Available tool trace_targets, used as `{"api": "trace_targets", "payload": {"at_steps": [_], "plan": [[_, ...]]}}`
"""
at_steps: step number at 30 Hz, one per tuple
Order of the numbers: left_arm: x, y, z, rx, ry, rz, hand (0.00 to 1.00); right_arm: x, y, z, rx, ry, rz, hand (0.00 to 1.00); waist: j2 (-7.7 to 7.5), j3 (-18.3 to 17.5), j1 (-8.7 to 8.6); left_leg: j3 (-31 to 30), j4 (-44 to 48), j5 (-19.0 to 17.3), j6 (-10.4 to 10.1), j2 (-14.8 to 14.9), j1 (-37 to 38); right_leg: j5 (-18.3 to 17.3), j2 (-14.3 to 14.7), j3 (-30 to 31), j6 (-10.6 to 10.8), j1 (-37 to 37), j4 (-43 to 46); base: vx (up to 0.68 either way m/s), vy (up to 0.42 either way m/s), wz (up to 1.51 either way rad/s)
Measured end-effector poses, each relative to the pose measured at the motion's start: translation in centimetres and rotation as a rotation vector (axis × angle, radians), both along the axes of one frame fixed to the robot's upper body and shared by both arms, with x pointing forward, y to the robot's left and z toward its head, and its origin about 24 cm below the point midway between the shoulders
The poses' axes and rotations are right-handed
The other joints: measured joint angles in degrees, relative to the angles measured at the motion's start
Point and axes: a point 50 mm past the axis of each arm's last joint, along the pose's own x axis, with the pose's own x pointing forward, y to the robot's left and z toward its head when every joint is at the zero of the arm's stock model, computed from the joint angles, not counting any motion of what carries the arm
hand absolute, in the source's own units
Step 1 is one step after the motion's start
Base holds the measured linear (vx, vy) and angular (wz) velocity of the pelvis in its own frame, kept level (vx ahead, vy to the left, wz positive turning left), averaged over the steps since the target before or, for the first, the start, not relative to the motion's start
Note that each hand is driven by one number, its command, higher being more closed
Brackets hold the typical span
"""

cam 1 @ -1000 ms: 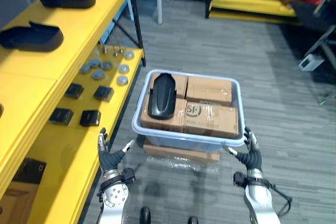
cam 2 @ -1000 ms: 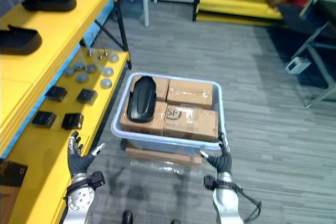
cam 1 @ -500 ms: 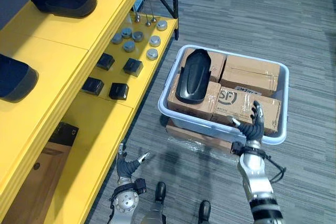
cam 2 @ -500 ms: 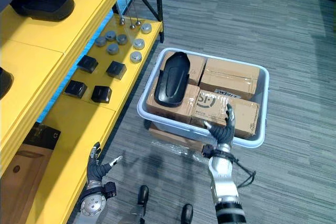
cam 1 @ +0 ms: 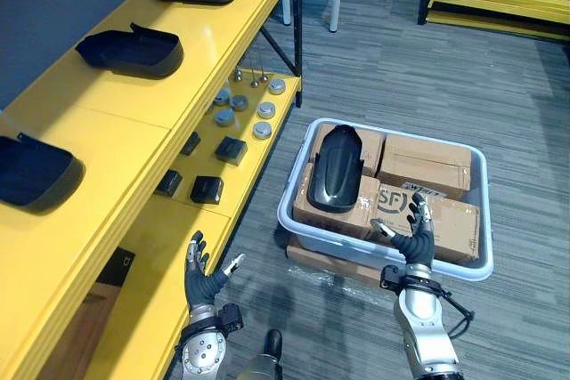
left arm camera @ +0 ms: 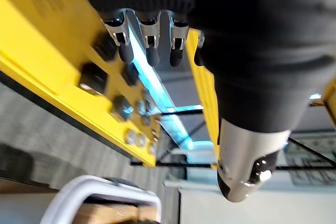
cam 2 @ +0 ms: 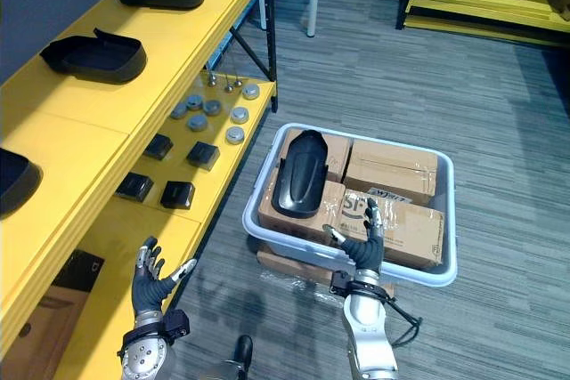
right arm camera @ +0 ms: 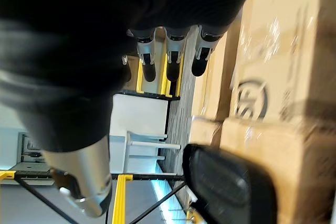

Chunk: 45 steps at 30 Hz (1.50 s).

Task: Walk over and take plastic housings, then place them on the shelf

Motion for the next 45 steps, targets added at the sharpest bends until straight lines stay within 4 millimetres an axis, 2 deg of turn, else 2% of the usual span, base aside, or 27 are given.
{"api": "trace_targets", "payload": {"at_steps": [2, 4, 6, 8, 9, 10, 11, 12, 13, 15, 18, 21, 23, 25, 26, 29, 34, 38, 39, 45], "plan": [[0.2, -0.2, 0.2, 0.026, -0.006, -0.051, 0.00, -0.3, -0.1, -0.5, 0.012, 0.021, -0.011, 0.00, -0.21, -0.10, -0.80, 0.53, -2.34, -0.60, 0.86, 0.34, 4.04, 0.50, -1.12, 0.24, 0.59, -6.68, 16.62, 0.17, 0.164, -0.29], [0.1, 0.0, 0.1, 0.050, -0.001, -0.064, 0.00, -0.6, -0.1, -1.2, 0.037, 0.048, -0.026, 0.00, -0.32, -0.26, -1.68, 0.46, -5.15, -0.74, 1.34, 0.36, 8.75, -0.18, -1.73, 1.24, 0.68, -9.61, 25.12, 0.16, 0.107, 0.02], [0.1, 0.5, 0.2, 0.061, -0.007, -0.052, 0.00, -0.9, 0.1, -1.6, 0.024, 0.064, -0.026, 0.00, -0.39, -1.75, -1.70, 0.10, -6.91, -0.78, 1.39, 0.97, 10.43, -1.47, -0.70, 0.53, 0.24, -11.98, 22.75, 0.15, 0.011, 0.15], [0.3, 0.4, 0.4, 0.061, -0.020, -0.057, 0.00, -0.9, -0.1, -1.7, 0.023, 0.068, -0.036, 0.00, -0.33, -1.93, -1.71, -1.49, -7.66, -0.72, 1.25, 1.59, 10.36, -1.43, 1.19, -0.33, -0.30, -14.29, 13.90, 0.16, -0.134, 0.43], [0.3, 0.2, 0.0, 0.061, -0.002, -0.065, 0.00, -1.2, -0.3, -2.0, 0.005, 0.088, -0.060, 0.00, -0.80, -2.22, -2.02, -2.48, -7.10, -0.92, 0.51, 1.09, 10.24, 2.26, 1.89, -0.19, -2.48, -13.73, 4.93, 0.17, -0.189, 0.54], [0.2, 0.2, -0.2, 0.062, 0.005, -0.069, 0.00, -1.3, -0.5, -2.2, -0.007, 0.101, -0.074, 0.00, -1.44, -2.51, -2.36, -3.43, -6.68, -1.51, -0.38, 0.37, 10.19, 7.43, 1.79, -0.02, -2.62, -13.39, 2.09, 0.17, -0.210, 0.65], [0.2, 0.0, -0.6, 0.058, 0.023, -0.075, 0.00, -1.3, -0.8, -2.4, -0.016, 0.111, -0.086, 0.00, -0.79, -2.48, -2.96, -4.55, -6.19, -2.15, -1.28, 0.29, 10.22, 7.80, 1.61, -0.65, -1.30, -12.80, 2.44, 0.17, -0.203, 0.49], [0.0, -0.5, -1.2, 0.033, 0.046, -0.080, 0.00, -1.3, -1.4, -2.8, -0.029, 0.137, -0.108, 0.00, 0.52, -2.99, -2.77, -5.36, -6.14, -2.16, -1.67, 1.77, 9.76, 8.34, 2.92, -1.85, -2.08, -12.24, 1.38, 0.16, -0.191, 0.29], [-0.2, -0.9, -1.4, 0.018, 0.056, -0.090, 0.00, -1.3, -1.9, -2.9, -0.034, 0.147, -0.127, 0.00, 0.84, -3.12, -2.37, -5.38, -6.57, -2.50, -2.27, 3.00, 9.61, 8.45, 4.12, -2.03, -2.27, -11.81, -0.10, 0.16, -0.195, 0.05], [-0.4, -1.4, -2.0, 0.007, 0.082, -0.112, 0.00, -0.8, -2.6, -2.7, -0.052, 0.148, -0.171, 0.00, 0.86, -3.11, -2.23, -5.49, -7.60, -2.25, -2.97, 3.81, 8.93, 9.06, 5.36, -2.25, -3.08, -11.81, -2.28, 0.06, -0.122, -0.06], [-0.4, -2.0, -2.8, -0.025, 0.112, -0.143, 0.00, 1.4, -3.6, -2.8, -0.077, 0.196, -0.224, 0.00, 0.93, -3.04, -1.81, -6.61, -9.10, -1.10, -3.46, 3.89, 6.50, 11.99, 5.88, -3.25, -3.35, -12.46, -7.28, 0.01, -0.043, 0.09], [-0.3, -2.2, -2.9, -0.053, 0.116, -0.156, 0.00, 4.4, -3.3, -1.3, -0.087, 0.194, -0.222, 0.00, 1.20, -0.63, 0.19, -6.77, -9.83, 0.22, -3.72, 3.59, 4.87, 14.29, 5.82, -3.55, -3.43, -12.82, -10.35, -0.04, -0.021, 0.11], [-0.1, -2.5, -3.0, -0.074, 0.117, -0.163, 0.00, 7.1, -2.7, 1.3, -0.088, 0.158, -0.212, 0.00, 1.83, 2.18, 1.41, -7.95, -9.82, 1.05, -3.83, 3.40, 3.53, 15.56, 5.77, -4.37, -3.58, -12.92, -11.86, -0.10, -0.051, 0.21], [-0.1, -2.6, -3.2, -0.091, 0.122, -0.157, 0.00, 8.4, -2.2, 2.9, -0.082, 0.139, -0.207, 0.00, 1.95, 3.62, 1.97, -8.33, -9.81, 1.30, -3.97, 3.28, 2.56, 15.86, 5.73, -4.95, -3.71, -13.52, -11.83, -0.10, -0.034, 0.17], [-0.1, -2.7, -3.2, -0.097, 0.125, -0.157, 0.00, 9.7, -1.8, 4.6, -0.084, 0.116, -0.207, 0.00, 1.99, 5.39, 2.49, -8.47, -9.55, 1.33, -4.02, 3.28, 1.91, 16.34, 5.78, -4.92, -3.72, -14.11, -11.87, -0.09, -0.017, 0.02], [0.1, -3.1, -3.5, -0.094, 0.138, -0.164, 0.00, 11.2, -2.1, 6.9, -0.076, 0.098, -0.227, 0.00, 1.95, 7.14, 3.50, -8.47, -8.38, 1.34, -4.03, 2.93, -0.83, 17.63, 5.75, -4.68, -3.60, -16.07, -12.41, -0.09, -0.011, -0.02], [0.8, -3.2, -4.3, -0.079, 0.170, -0.163, 0.00, 12.1, -3.2, 7.3, -0.069, 0.162, -0.267, 0.00, 1.94, 8.36, 3.69, -8.85, -6.11, 1.24, -3.92, 2.38, -4.87, 19.13, 5.51, -4.26, -3.32, -18.81, -13.05, -0.05, 0.007, 0.00], [1.1, -3.1, -4.6, -0.068, 0.188, -0.138, 0.00, 12.8, -3.6, 9.1, -0.086, 0.156, -0.305, 0.00, 1.91, 9.21, 3.96, -8.54, -4.44, 0.93, -3.97, 2.42, -6.84, 19.84, 5.69, -3.41, -3.15, -20.16, -13.33, -0.04, 0.003, -0.09], [1.0, -3.1, -4.9, -0.068, 0.200, -0.124, 0.00, 13.0, -3.9, 9.6, -0.092, 0.159, -0.328, 1.00, 1.91, 9.22, 4.09, -8.35, -3.58, 0.68, -3.97, 2.52, -7.86, 20.23, 5.82, -3.10, -3.06, -20.86, -13.34, -0.04, 0.003, -0.10], [1.1, -3.1, -5.8, -0.057, 0.243, -0.115, 0.00, 13.3, -5.6, 11.0, -0.154, 0.188, -0.374, 1.00, 1.92, 9.48, 4.73, -8.30, -1.09, -0.25, -4.01, 2.81, -10.61, 21.04, 6.15, -1.79, -2.43, -22.55, -13.51, -0.02, 0.013, -0.05]]}}
